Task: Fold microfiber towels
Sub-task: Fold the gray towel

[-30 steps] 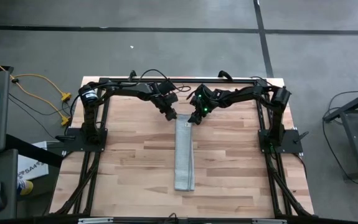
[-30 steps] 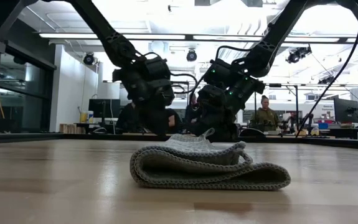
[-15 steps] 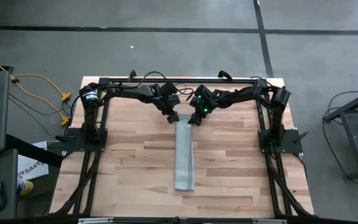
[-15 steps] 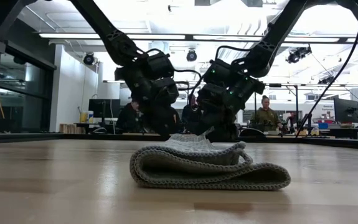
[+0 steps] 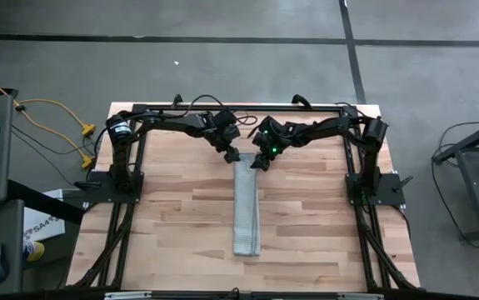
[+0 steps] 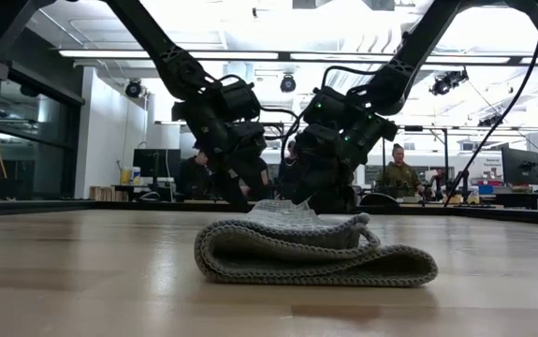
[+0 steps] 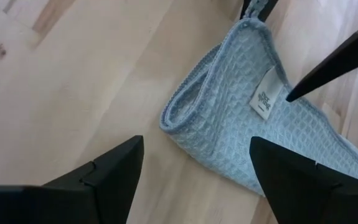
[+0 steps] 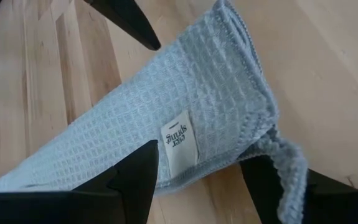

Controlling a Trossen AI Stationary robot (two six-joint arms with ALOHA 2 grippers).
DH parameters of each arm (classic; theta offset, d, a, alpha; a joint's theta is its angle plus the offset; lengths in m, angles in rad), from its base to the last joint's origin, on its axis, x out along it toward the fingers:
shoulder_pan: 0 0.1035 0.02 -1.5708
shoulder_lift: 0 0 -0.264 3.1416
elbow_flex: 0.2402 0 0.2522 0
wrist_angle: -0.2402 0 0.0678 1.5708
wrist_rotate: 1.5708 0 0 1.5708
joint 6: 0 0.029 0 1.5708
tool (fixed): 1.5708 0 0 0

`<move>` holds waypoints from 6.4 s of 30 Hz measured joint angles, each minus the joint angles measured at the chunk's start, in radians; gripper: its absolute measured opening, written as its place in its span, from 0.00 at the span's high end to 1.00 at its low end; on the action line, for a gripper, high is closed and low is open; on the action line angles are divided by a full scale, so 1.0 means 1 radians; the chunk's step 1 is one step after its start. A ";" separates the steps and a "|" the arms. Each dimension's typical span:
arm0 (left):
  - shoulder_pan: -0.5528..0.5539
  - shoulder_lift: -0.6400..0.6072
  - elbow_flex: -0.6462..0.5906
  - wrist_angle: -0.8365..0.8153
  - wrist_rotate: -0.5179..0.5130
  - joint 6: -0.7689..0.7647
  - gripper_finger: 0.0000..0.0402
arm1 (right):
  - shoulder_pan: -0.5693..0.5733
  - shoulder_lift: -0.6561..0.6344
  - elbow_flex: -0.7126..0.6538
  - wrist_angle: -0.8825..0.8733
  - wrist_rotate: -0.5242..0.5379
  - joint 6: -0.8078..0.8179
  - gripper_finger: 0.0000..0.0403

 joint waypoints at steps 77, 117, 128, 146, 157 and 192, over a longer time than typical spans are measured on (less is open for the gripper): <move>0.018 0.080 0.003 0.064 0.132 -0.229 0.27 | -0.002 -0.002 0.000 -0.005 0.049 -0.007 0.47; 0.015 0.080 0.055 0.014 -0.006 -0.209 0.27 | -0.034 -0.002 0.001 0.024 0.064 0.131 0.47; 0.015 0.081 0.055 0.007 0.016 -0.199 0.35 | -0.034 -0.001 0.001 0.022 0.051 0.132 0.47; 0.013 0.082 0.054 -0.009 0.020 -0.194 0.58 | -0.035 -0.001 0.000 0.023 0.051 0.132 0.82; 0.013 0.083 0.053 -0.030 0.022 -0.170 0.83 | -0.035 -0.001 0.000 0.024 0.047 0.122 0.98; 0.004 -0.038 0.056 -0.129 0.047 -0.051 1.00 | 0.023 -0.118 0.001 -0.089 0.146 0.006 0.99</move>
